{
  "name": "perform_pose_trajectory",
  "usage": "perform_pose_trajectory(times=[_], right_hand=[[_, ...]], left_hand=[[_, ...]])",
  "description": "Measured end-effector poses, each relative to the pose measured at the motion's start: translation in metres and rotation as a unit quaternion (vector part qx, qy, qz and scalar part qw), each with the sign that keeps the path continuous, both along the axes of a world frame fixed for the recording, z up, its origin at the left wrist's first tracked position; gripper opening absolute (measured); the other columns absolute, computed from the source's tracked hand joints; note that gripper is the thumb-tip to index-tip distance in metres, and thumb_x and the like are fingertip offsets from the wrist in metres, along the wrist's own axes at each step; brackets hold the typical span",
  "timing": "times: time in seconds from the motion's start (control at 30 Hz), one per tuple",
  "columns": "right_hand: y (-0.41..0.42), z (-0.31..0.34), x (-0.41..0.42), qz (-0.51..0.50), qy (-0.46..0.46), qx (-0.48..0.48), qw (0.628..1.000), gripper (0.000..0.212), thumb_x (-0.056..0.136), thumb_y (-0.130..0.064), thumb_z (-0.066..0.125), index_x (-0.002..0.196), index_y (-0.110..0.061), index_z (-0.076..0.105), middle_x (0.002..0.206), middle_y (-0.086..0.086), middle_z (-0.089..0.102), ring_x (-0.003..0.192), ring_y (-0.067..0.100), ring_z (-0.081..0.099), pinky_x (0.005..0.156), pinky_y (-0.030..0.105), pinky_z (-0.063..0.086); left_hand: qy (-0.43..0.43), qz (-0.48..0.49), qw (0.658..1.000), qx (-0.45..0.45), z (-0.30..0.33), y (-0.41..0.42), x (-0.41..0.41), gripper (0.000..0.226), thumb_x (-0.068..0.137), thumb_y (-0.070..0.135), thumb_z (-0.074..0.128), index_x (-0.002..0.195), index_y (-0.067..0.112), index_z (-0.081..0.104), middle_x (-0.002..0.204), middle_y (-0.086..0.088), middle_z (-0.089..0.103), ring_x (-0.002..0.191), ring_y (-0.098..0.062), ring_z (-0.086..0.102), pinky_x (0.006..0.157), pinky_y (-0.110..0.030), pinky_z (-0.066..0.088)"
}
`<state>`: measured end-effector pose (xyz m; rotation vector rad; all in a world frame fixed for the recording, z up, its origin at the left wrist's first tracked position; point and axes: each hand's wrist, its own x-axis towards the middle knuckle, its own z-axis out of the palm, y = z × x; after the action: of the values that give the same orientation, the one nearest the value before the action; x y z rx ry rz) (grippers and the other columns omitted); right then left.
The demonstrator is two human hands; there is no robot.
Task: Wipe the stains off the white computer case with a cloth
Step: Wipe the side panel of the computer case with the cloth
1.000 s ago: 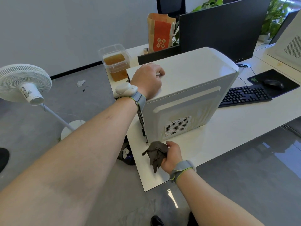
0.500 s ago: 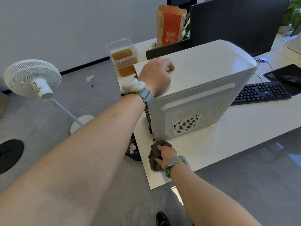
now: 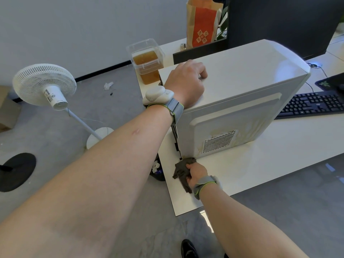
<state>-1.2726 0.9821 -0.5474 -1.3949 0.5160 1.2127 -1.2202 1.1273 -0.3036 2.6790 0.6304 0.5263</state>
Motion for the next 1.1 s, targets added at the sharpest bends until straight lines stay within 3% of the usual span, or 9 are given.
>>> perform_pose_trajectory(times=[0.1, 0.23, 0.4, 0.53, 0.67, 0.77, 0.83, 0.97, 1.1], right_hand=[[-0.006, 0.014, -0.003, -0.025, 0.038, 0.076, 0.996, 0.035, 0.098, 0.001, 0.050, 0.130, -0.005, 0.062, 0.112, 0.014, 0.068, 0.093, 0.028, 0.064, 0.079, 0.037, 0.051], [-0.022, 0.050, 0.013, -0.025, 0.040, 0.232, 0.971, 0.045, 0.079, 0.001, 0.044, 0.118, -0.003, 0.067, 0.114, 0.022, 0.069, 0.102, 0.038, 0.063, 0.095, 0.051, 0.049], [-0.042, 0.034, 0.029, 0.030, -0.003, 0.109, 0.994, 0.028, 0.046, -0.013, 0.051, 0.073, -0.007, 0.052, 0.075, 0.011, 0.053, 0.071, 0.033, 0.056, 0.075, 0.043, 0.050], [-0.060, -0.009, 0.028, 0.015, 0.011, -0.040, 0.999, 0.020, 0.080, -0.010, 0.049, 0.095, -0.002, 0.059, 0.085, 0.015, 0.060, 0.076, 0.032, 0.056, 0.077, 0.039, 0.044], [-0.047, -0.011, 0.026, -0.054, -0.001, -0.029, 0.998, 0.036, 0.073, -0.021, 0.065, 0.106, -0.005, 0.065, 0.095, 0.015, 0.068, 0.082, 0.030, 0.065, 0.075, 0.037, 0.051], [-0.032, 0.006, 0.025, -0.086, -0.037, -0.012, 0.996, 0.010, 0.094, -0.013, 0.064, 0.101, -0.006, 0.067, 0.088, 0.014, 0.068, 0.069, 0.027, 0.062, 0.059, 0.028, 0.051], [-0.019, 0.007, 0.027, -0.067, -0.045, 0.009, 0.997, 0.015, 0.098, -0.005, 0.061, 0.113, -0.007, 0.065, 0.087, 0.012, 0.065, 0.068, 0.024, 0.059, 0.059, 0.029, 0.050], [-0.009, 0.001, 0.029, -0.013, -0.028, 0.001, 1.000, 0.028, 0.097, -0.006, 0.063, 0.125, -0.005, 0.058, 0.099, 0.011, 0.063, 0.078, 0.022, 0.058, 0.067, 0.033, 0.051], [-0.015, -0.008, 0.031, -0.049, 0.011, 0.020, 0.999, 0.031, 0.100, -0.006, 0.062, 0.130, 0.000, 0.060, 0.111, 0.018, 0.067, 0.102, 0.033, 0.064, 0.064, 0.037, 0.060]], left_hand=[[0.006, -0.004, 1.000, 0.004, 0.002, -0.001, 0.000, 0.037, 0.088, 0.008, 0.042, 0.109, 0.024, 0.068, 0.123, 0.000, 0.060, 0.114, -0.024, 0.051, 0.101, -0.042, 0.043], [0.010, -0.001, 1.000, 0.002, 0.002, 0.000, -0.001, 0.037, 0.089, 0.008, 0.043, 0.111, 0.023, 0.069, 0.124, -0.001, 0.060, 0.116, -0.024, 0.050, 0.101, -0.041, 0.042], [0.008, 0.003, 1.000, -0.004, 0.005, -0.004, -0.001, 0.038, 0.087, 0.009, 0.041, 0.107, 0.024, 0.069, 0.122, -0.002, 0.061, 0.115, -0.026, 0.051, 0.101, -0.043, 0.041], [0.001, 0.005, 1.000, -0.001, 0.006, -0.003, -0.001, 0.037, 0.087, 0.009, 0.041, 0.107, 0.024, 0.069, 0.121, -0.002, 0.061, 0.115, -0.026, 0.051, 0.101, -0.045, 0.042], [0.001, 0.005, 1.000, -0.004, 0.005, -0.003, -0.002, 0.037, 0.088, 0.008, 0.041, 0.107, 0.024, 0.069, 0.121, -0.002, 0.061, 0.115, -0.026, 0.051, 0.100, -0.044, 0.043], [-0.002, 0.005, 1.000, -0.006, 0.004, -0.003, -0.002, 0.037, 0.089, 0.007, 0.041, 0.106, 0.024, 0.070, 0.121, -0.001, 0.061, 0.114, -0.025, 0.051, 0.100, -0.043, 0.043], [-0.003, 0.003, 1.000, -0.006, 0.003, -0.003, -0.002, 0.037, 0.089, 0.008, 0.042, 0.106, 0.024, 0.070, 0.121, -0.002, 0.062, 0.114, -0.025, 0.051, 0.099, -0.043, 0.043], [-0.003, 0.005, 1.000, 0.000, 0.003, -0.002, -0.001, 0.036, 0.089, 0.008, 0.042, 0.105, 0.024, 0.070, 0.120, -0.001, 0.062, 0.112, -0.024, 0.052, 0.098, -0.042, 0.044], [-0.004, 0.004, 1.000, 0.001, 0.002, -0.002, -0.001, 0.036, 0.089, 0.008, 0.042, 0.107, 0.024, 0.070, 0.120, -0.001, 0.062, 0.112, -0.024, 0.052, 0.098, -0.042, 0.044]])
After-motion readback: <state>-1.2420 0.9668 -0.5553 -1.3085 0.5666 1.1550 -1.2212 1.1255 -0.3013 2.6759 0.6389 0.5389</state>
